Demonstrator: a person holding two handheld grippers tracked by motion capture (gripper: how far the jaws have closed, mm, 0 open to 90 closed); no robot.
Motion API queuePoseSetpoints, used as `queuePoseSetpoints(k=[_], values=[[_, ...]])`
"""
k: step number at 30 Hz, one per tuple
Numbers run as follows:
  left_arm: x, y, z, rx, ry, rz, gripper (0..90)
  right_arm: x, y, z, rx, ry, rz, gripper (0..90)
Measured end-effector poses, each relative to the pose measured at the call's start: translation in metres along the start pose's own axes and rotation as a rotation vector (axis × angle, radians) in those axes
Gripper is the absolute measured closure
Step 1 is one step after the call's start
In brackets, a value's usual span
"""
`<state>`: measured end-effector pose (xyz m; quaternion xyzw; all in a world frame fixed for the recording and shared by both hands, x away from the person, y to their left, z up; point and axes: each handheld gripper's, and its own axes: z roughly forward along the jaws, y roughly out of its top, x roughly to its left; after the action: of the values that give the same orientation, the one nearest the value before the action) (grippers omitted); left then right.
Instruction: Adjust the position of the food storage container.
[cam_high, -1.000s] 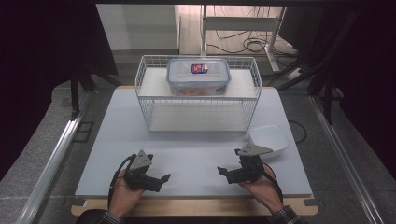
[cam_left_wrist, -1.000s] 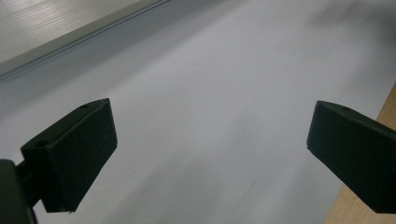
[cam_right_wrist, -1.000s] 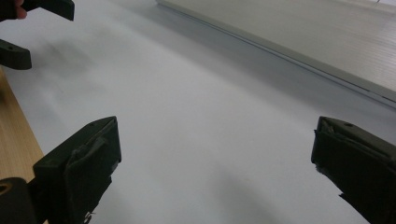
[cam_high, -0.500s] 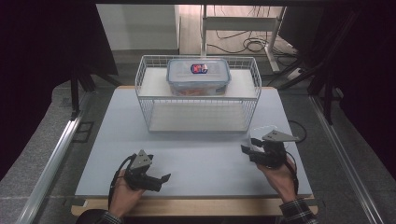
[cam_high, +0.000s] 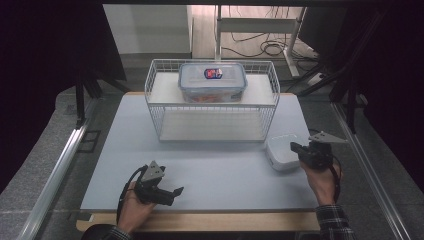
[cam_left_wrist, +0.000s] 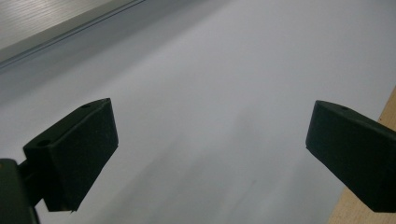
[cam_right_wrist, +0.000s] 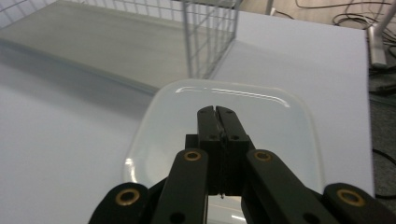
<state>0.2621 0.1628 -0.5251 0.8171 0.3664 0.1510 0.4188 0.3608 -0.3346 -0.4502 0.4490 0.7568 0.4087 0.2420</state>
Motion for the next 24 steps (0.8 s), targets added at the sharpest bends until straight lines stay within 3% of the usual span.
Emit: queuePoseSetpoints(k=[15, 24], values=[[-0.001, 0.001, 0.003, 0.005, 0.005, 0.006, 2.3, -0.034, -0.001, 0.007, 0.012, -0.138, 0.025, 89.5], [-0.001, 0.001, 0.004, 0.007, 0.012, 0.009, 2.4, -0.054, -0.006, 0.021, 0.066, -0.155, 0.051, 89.2]])
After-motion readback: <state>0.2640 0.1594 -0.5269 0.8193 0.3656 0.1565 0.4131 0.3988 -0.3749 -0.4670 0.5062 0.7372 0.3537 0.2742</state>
